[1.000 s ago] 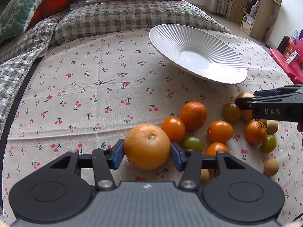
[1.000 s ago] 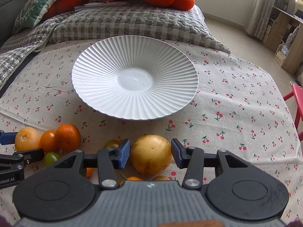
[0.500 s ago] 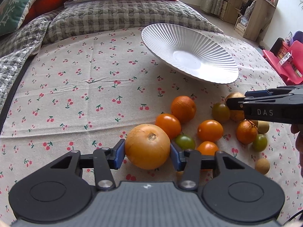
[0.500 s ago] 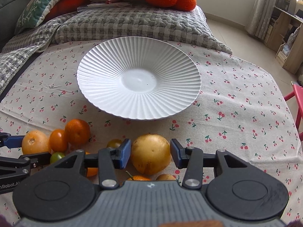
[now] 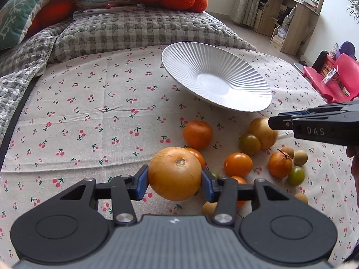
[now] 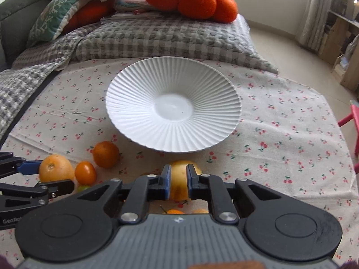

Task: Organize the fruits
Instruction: 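Grasp the large orange with the left gripper while the right gripper grasps the yellow passion fruit, then carry both fruits into the white bowl and open both grippers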

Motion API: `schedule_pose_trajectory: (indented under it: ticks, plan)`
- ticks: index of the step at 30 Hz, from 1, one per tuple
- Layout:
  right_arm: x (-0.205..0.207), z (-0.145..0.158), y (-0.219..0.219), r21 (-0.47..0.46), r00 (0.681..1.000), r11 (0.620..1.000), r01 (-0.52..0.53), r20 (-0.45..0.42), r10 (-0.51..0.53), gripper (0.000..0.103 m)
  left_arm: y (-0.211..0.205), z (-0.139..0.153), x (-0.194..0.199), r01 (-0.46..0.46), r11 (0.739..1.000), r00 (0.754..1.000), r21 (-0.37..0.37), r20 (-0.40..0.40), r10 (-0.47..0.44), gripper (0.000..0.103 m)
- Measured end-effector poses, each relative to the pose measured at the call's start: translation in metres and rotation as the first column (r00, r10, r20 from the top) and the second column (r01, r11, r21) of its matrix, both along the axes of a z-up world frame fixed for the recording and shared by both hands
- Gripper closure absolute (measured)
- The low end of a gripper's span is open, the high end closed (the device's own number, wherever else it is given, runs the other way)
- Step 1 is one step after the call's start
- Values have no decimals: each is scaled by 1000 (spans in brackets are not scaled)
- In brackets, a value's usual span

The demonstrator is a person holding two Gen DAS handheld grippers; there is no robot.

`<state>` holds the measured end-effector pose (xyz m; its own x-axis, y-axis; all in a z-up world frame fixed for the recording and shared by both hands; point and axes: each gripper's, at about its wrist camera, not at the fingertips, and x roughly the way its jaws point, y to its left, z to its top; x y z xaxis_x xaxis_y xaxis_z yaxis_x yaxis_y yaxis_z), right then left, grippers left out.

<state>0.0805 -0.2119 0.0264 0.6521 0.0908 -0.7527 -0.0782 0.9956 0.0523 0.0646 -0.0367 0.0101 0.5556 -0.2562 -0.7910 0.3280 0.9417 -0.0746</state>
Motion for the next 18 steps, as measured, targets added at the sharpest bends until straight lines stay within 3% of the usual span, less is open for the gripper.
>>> schedule_pose_trajectory:
  ticks: [2, 4, 6, 9, 18]
  plan:
    - [2, -2, -4, 12, 1000, 1000, 2, 6, -2, 86, 0, -2, 1, -4, 1000, 1000, 4, -7, 4, 72]
    - [3, -5, -7, 23, 1000, 1000, 18, 14, -18, 47, 0, -3, 1, -7, 1000, 1000, -1, -10, 7, 72]
    - [6, -11, -9, 37, 1000, 999, 23, 6, -23, 35, 0, -1, 0, -5, 1000, 1000, 0, 1, 5, 72]
    - [13, -22, -7, 49, 999, 999, 9, -46, -6, 57, -1, 0, -1, 5, 1000, 1000, -2, 10, -5, 72]
    - [11, -20, -17, 133, 996, 990, 42, -83, -32, 61, 0, 4, -3, 12, 1000, 1000, -5, 28, -11, 72]
